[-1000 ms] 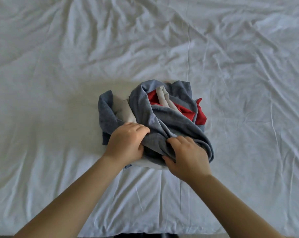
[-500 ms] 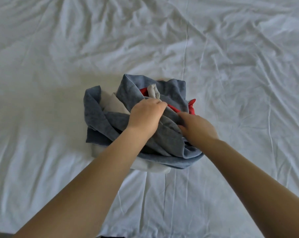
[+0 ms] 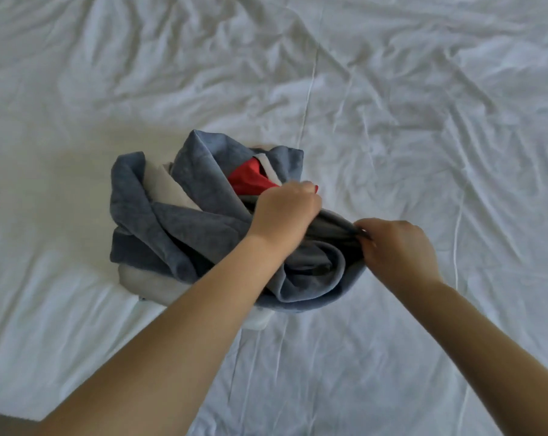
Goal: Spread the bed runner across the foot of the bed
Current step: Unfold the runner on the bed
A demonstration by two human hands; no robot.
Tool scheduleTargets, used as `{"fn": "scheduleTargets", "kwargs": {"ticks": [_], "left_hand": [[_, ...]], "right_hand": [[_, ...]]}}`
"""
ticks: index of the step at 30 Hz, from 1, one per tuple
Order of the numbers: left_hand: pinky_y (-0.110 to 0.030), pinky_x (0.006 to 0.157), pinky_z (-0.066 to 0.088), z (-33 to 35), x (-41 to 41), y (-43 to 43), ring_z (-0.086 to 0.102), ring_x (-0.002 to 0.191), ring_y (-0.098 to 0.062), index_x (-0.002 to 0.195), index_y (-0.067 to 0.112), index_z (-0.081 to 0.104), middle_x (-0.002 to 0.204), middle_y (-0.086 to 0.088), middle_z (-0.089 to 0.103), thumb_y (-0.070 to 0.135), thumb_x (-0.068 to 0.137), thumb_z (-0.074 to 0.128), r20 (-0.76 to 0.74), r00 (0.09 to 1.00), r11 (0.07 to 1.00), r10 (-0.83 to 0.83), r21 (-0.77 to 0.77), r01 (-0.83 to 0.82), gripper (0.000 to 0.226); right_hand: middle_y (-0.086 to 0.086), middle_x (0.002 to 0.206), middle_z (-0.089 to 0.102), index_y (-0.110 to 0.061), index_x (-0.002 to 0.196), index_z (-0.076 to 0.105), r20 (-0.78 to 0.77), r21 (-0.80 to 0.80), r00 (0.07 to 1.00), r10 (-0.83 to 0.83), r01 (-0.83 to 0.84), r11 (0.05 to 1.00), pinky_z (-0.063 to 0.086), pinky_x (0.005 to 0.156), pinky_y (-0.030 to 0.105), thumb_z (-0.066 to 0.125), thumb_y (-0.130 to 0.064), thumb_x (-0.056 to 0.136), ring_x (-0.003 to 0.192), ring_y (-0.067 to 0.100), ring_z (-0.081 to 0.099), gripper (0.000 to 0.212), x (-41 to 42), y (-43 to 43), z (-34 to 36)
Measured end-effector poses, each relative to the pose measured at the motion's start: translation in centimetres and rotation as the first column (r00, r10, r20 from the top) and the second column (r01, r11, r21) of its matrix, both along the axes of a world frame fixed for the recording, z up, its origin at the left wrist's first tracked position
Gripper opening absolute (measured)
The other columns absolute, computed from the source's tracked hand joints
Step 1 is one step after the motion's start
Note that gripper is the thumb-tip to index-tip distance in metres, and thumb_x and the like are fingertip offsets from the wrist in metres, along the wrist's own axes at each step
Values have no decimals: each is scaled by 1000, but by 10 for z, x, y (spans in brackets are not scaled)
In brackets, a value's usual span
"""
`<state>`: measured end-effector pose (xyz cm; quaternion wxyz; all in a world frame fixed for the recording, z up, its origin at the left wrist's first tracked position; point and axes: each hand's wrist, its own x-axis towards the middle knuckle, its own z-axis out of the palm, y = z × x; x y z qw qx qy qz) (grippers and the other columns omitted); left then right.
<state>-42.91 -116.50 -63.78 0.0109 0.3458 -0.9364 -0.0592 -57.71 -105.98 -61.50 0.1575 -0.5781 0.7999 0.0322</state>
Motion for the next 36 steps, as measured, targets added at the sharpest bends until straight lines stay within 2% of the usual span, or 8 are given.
{"fn": "scheduleTargets", "kwargs": {"ticks": [5,9,12,17,21,26,30,36], "left_hand": [[-33,58,31,7,-59,42,54,93,-27,96,11,63,101,-6,56,3,89,49,17,995,990,-94,109,92,17],[-34,58,28,4,-61,43,54,89,-27,89,11,62,94,-5,56,5,86,52,-21,996,990,-88,106,89,13],[-35,57,41,2,-43,27,58,82,-26,89,13,66,87,-2,60,16,77,62,-106,994,995,-25,93,35,13],[-36,81,50,2,4,-10,57,102,-21,112,25,61,111,5,61,28,71,60,-13,995,989,97,118,-95,41],[-34,67,47,-6,18,-19,59,91,-22,100,20,64,101,1,63,18,83,55,129,980,982,152,91,-164,19],[-30,58,38,-9,2,-17,52,69,-18,96,19,66,77,2,57,9,91,48,199,964,979,176,69,-193,21],[-32,61,49,-7,-19,-12,55,67,-18,100,21,66,80,0,62,10,91,50,136,983,989,122,69,-132,21],[-30,65,43,-1,-86,17,62,80,-23,107,24,65,90,-2,67,19,92,50,-7,1000,994,-3,114,4,22]], "right_hand": [[6,73,65,-21,83,66,-31,37,987,-159,160,986,37,54,30,51,-18,85,70,32,59,16,-42,47,0],[-2,89,69,-29,98,66,27,180,988,-149,142,973,41,62,28,52,-23,85,86,24,63,20,-46,47,-5],[-11,101,68,-35,114,61,164,98,974,-158,143,985,50,74,30,58,-35,79,95,16,64,35,-43,26,3],[-4,114,63,-29,127,53,232,-61,971,51,-38,997,52,79,36,56,-44,86,100,20,61,44,-17,-28,-5],[0,101,62,-23,117,56,245,-7,952,182,-186,983,51,71,36,56,-32,88,91,25,62,31,14,-56,-25],[3,82,57,-18,101,63,143,-9,967,210,-211,977,45,64,32,54,-13,89,78,26,59,16,14,-56,-42],[4,84,63,-21,102,64,108,-57,972,208,-203,978,46,62,32,49,-9,89,79,27,61,23,-14,-43,-35],[2,89,67,-29,101,64,59,-30,994,86,-85,996,44,63,31,46,-17,89,81,28,61,24,-80,0,-13]]}}
